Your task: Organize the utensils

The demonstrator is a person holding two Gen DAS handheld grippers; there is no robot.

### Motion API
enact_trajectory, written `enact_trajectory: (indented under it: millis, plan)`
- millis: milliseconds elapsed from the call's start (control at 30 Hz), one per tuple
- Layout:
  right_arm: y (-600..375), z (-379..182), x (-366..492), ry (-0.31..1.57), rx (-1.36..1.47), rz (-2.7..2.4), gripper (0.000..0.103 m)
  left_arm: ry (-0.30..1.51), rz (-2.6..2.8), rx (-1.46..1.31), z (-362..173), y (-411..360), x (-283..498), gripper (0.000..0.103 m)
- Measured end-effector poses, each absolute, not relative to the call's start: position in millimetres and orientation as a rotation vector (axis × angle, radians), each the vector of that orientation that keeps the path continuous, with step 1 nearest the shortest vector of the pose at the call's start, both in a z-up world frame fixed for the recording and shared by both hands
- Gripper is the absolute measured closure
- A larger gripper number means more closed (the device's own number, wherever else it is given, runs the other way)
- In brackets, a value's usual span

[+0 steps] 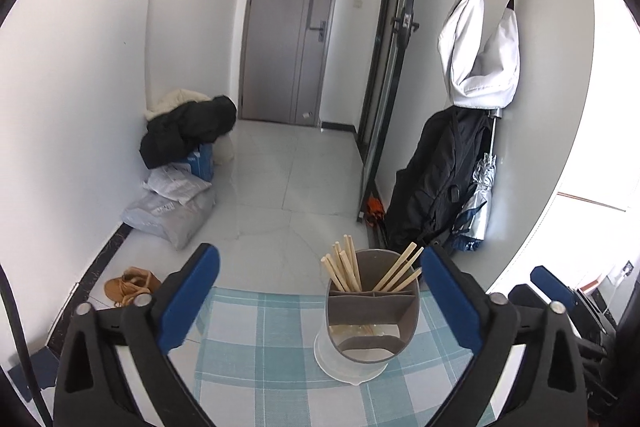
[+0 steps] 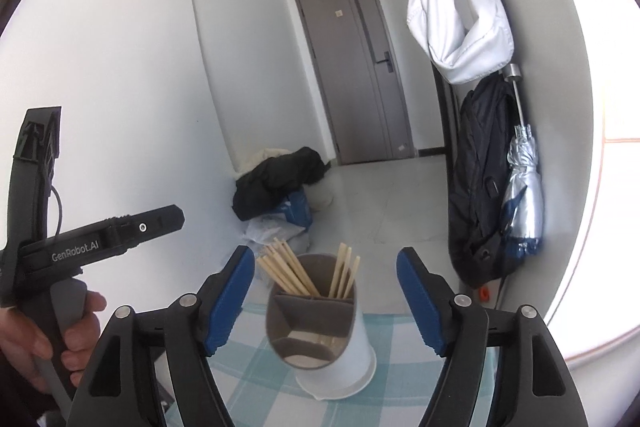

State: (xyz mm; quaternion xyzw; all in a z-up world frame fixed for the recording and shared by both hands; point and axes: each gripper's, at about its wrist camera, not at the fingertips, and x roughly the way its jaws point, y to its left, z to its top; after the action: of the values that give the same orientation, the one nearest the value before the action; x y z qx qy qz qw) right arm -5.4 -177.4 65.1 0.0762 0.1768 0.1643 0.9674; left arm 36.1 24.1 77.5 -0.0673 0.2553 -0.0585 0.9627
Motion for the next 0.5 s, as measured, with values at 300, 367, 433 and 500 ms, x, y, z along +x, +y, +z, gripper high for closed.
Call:
enact_trajectory:
  millis: [300,367,433,500]
  plan:
    - [-180,55,-36,0.316,0.141,0.283,0.014,0.458,-0.071,-0.118,71,26,8,0.001]
    - [-182,51,-41,0.309,0.138,0.273,0.013,0.448,-0.052,-0.11,68,26,4,0.001]
    - [-184,47,-46,0.3,0.136,0.268,0.011,0.449,-0.052,-0.11,64,26,1,0.001]
    - [-185,44,-50,0.301,0.138,0.262,0.009,0.455,-0.056,-0.116,60,26,-2,0.001]
